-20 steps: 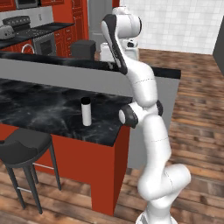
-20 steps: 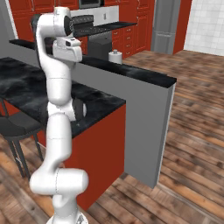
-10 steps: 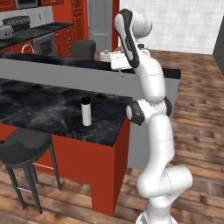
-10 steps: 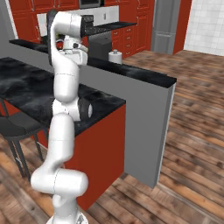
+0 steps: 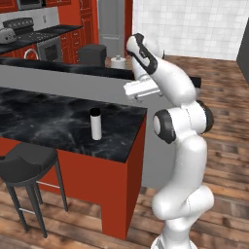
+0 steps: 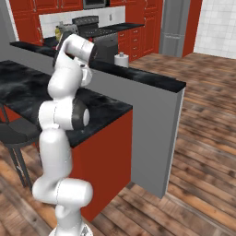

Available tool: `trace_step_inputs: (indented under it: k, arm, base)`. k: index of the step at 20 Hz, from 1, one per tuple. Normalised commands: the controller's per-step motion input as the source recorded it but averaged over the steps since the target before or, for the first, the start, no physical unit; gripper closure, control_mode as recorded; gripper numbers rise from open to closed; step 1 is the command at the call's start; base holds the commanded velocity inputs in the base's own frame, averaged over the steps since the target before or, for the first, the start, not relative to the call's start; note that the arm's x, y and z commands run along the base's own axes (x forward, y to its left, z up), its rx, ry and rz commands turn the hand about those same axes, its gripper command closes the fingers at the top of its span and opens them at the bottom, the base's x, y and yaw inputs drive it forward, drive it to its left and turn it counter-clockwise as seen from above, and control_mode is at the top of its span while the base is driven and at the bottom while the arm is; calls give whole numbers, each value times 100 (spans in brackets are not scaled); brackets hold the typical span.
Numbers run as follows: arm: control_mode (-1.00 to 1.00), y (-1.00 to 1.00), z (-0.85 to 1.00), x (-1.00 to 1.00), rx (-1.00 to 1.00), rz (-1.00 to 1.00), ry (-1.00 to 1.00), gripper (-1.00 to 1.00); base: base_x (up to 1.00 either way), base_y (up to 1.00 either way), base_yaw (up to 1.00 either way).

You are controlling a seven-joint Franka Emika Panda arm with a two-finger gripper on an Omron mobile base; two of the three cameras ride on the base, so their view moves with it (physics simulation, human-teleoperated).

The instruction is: Move the drinks to the dining counter.

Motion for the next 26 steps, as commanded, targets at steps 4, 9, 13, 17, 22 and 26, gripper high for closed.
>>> trace_step_inputs:
  k: [4,9,13,17,22,26]
  arm:
    - [-100,-17,-10,-100,-4,-3,61,-100]
    - [-100,-17,26,-83,-1,-4,-1,-100]
    - [-100,-1,34,-23,-9,0,-20,-100]
    - [-100,-4,2,-18,-5,1,-58,-100]
    - [-100,0,-28,8,-5,14,-58,-100]
    - [-100,-1,-78,14,-1,13,-68,-100]
  base:
    - [0,0,0]
    - [0,0,0]
    - [0,0,0]
    - [0,0,0]
    - [0,0,0]
    - [0,0,0]
